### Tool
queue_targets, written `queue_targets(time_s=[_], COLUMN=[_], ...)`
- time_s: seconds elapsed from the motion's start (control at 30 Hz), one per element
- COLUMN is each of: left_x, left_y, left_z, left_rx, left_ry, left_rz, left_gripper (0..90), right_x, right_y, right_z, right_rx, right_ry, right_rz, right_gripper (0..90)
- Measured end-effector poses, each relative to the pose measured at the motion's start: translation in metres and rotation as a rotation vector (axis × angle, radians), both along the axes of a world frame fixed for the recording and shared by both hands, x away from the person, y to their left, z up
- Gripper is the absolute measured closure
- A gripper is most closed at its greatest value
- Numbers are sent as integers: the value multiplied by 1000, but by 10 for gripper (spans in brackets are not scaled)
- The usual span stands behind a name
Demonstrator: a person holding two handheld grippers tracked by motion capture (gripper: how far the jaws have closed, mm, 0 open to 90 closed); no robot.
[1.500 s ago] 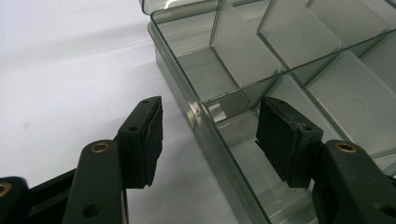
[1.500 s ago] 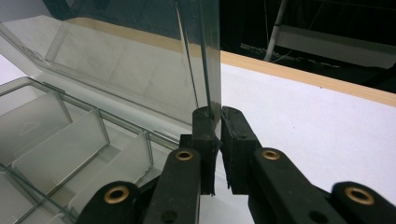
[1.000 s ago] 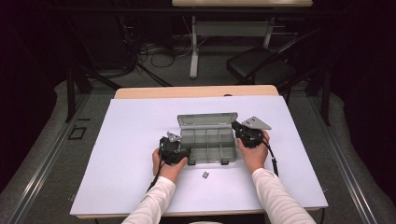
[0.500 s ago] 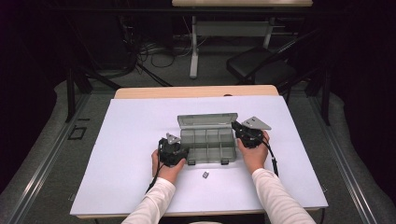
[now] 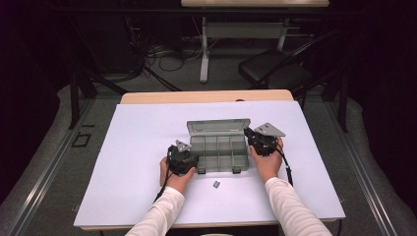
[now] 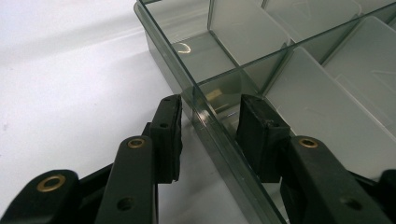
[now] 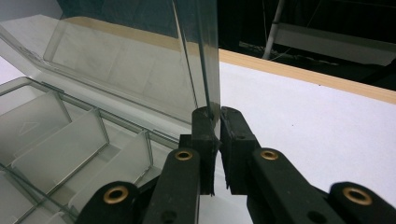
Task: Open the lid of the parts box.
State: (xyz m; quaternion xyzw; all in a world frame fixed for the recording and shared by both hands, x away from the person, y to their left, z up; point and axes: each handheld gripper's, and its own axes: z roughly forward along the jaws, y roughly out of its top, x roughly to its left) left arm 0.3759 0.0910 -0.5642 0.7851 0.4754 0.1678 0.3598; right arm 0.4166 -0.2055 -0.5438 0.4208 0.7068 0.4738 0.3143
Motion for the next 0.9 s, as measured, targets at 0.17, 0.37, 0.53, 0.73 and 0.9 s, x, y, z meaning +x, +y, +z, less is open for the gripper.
queue_targets(time_s=[0.17,0.37,0.53,0.73,0.9], left_x=[1,2,2,2,2], left_y=[0,0,1,1,1], left_z=[1,1,1,0,0], left_rx=[9,8,7,3,3], left_ry=[5,3,3,3,3], left_rz=[-6,-9,-12,-11,-11], left_gripper=[601,599,599,599,599], right_x=[1,0,0,3,8], right_y=[1,4,7,7,9], right_z=[0,1,3,7,10], right_rx=[7,-1,-2,22,42], right_ry=[1,3,16,54,85], right_rz=[-7,-32,-59,-75,-97], right_gripper=[852,856,860,862,867])
